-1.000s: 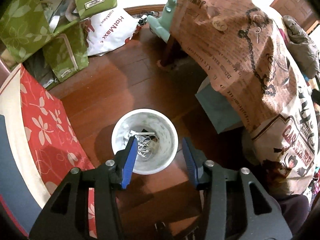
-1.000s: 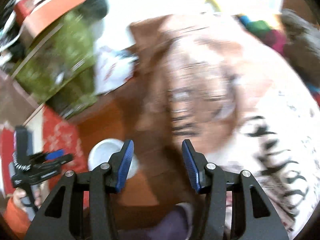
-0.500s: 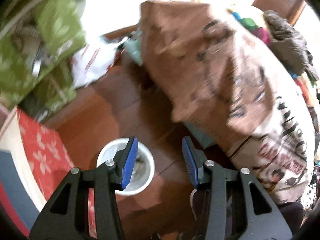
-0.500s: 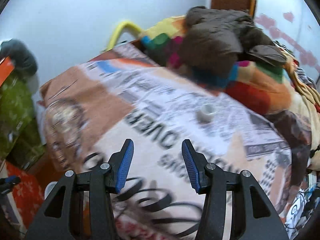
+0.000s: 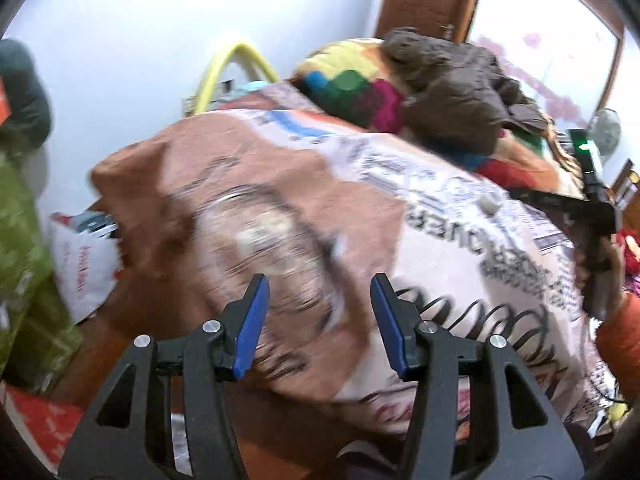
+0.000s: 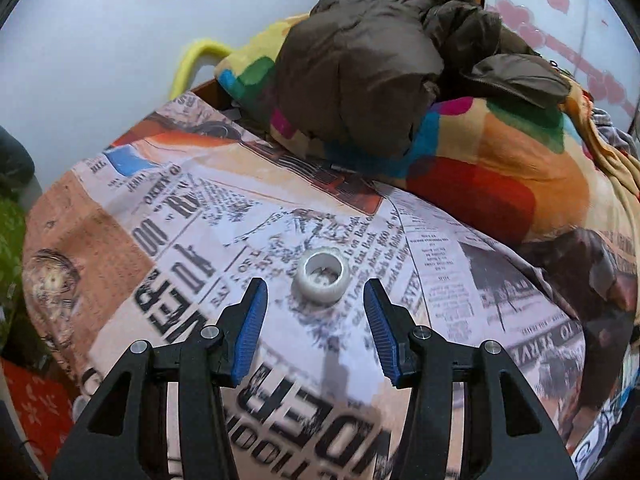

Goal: Collect trash
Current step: 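Grasp the white tape roll with the right gripper, then carry the tape roll in the right gripper over the white bin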

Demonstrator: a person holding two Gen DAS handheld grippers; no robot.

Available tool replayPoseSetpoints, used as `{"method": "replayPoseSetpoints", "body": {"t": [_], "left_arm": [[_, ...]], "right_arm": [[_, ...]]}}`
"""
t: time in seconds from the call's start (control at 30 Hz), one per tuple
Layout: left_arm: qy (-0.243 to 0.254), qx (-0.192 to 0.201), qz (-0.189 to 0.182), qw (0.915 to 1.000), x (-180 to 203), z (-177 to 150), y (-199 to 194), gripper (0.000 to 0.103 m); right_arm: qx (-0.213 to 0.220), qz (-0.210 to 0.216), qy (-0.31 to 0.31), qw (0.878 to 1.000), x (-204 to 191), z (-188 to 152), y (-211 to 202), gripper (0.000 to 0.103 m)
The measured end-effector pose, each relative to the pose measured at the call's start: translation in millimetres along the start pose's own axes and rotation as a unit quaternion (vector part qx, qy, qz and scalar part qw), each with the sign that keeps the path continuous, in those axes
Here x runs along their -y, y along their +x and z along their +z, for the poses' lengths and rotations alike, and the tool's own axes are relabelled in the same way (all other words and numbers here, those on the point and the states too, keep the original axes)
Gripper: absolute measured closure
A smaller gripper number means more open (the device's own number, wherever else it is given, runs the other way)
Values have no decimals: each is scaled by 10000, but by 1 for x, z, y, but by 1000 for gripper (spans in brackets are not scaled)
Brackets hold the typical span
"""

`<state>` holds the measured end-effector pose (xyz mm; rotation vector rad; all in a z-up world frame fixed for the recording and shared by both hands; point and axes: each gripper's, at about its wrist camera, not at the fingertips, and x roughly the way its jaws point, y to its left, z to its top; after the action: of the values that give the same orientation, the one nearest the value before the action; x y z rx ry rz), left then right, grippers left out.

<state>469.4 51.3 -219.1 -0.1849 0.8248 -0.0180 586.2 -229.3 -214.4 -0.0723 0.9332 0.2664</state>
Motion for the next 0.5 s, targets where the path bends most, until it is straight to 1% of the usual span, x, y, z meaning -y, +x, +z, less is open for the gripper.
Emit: {"method": "replayPoseSetpoints", "body": {"t": [0.1,0.17,0.33,0.4,0.5], "left_arm": [[11,-1,-219,9998,19,8,16,51],[24,2,-345,9994,32,13,27,51],[96,-31,-464,9989,53,16,45,51],[87,-75,-518,9986,59,15,53,51],[149,-112,-481,9987,64,10,55,51]], "right_arm": [[-189,-70,33,9998,1,3,21,57],[-324,-200,69,9993,1,4,33,57],[-446,-259,57,9987,0,6,52,57],[-455,-264,83,9986,1,5,56,68],[-336,-292,53,9990,-1,3,52,68]]}}
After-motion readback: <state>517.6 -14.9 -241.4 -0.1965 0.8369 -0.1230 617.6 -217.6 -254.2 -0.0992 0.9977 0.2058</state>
